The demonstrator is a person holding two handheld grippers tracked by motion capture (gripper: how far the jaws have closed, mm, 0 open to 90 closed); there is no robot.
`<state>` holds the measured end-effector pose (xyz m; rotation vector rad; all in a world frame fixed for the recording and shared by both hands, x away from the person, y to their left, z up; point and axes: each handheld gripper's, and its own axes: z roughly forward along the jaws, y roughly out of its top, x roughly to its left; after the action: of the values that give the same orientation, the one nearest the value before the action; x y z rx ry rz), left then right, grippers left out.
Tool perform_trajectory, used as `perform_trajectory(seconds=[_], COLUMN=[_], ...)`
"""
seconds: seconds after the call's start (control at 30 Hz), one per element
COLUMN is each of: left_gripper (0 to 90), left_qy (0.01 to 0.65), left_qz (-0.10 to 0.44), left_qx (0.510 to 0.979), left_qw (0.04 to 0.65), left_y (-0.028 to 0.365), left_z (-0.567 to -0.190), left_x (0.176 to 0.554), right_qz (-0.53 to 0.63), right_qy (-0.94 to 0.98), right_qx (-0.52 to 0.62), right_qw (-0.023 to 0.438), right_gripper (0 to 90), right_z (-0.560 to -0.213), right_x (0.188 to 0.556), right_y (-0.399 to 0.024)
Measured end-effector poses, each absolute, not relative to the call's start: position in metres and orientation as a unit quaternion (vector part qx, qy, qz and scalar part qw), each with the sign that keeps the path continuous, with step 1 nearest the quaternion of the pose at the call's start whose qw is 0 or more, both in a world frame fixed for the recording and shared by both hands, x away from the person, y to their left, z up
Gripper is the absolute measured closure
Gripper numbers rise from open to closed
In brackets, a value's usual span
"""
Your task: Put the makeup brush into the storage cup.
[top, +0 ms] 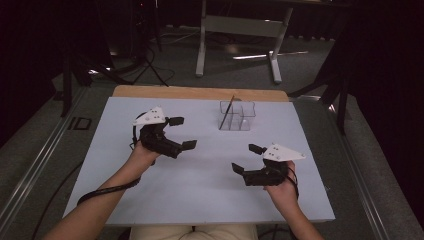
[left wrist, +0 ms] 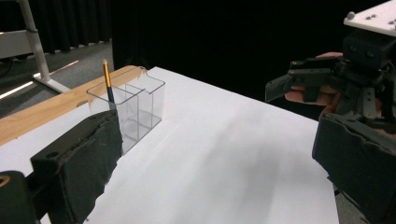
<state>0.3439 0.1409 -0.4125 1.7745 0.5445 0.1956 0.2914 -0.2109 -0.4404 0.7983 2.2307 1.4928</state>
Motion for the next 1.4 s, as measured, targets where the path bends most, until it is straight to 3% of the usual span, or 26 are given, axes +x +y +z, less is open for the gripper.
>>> perform_trajectory(seconds=[1.4], left_gripper=[2.3], left_qy=[0.256], left_qz=[0.086], left_qx=[0.768], left_qw=[0.581], left_y=[0.173], left_z=[-0.489], left_x=[0.300], right_qz=[0.520], right_qy=[0.789], right_qx=[0.281], right_qw=[0.169], right_gripper=[12.3], right_z=[-0.448], right_x=[0.294], right_y=[-0.209])
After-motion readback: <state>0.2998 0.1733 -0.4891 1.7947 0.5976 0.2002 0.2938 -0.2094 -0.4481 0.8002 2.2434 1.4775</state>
